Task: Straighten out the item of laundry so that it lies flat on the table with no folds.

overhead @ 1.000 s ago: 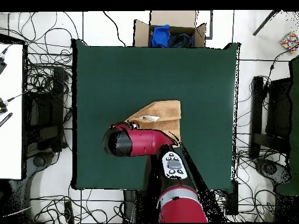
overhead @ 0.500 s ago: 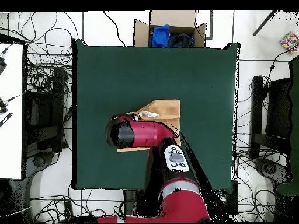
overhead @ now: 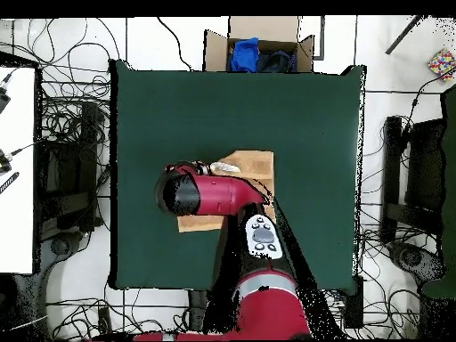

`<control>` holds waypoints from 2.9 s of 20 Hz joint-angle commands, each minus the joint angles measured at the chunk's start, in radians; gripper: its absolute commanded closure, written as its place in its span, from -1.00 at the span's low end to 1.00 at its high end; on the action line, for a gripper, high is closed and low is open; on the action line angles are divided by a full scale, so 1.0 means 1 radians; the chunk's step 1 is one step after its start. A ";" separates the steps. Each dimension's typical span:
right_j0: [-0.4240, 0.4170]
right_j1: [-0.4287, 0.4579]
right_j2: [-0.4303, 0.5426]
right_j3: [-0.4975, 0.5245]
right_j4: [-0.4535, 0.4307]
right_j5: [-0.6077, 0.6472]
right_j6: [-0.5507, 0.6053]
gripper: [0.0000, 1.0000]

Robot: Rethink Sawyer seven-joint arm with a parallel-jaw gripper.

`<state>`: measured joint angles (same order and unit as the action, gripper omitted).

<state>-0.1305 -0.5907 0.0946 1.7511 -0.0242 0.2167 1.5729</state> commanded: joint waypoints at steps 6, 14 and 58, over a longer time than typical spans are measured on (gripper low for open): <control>0.154 -0.006 -0.093 -0.049 0.150 0.125 0.293 1.00; 0.148 0.031 -0.088 -0.058 0.181 0.083 0.245 1.00; -0.060 -0.108 0.006 0.094 -0.117 0.177 0.091 -1.00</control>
<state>-0.1883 -0.7302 0.0376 1.7463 -0.1074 0.3819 1.5737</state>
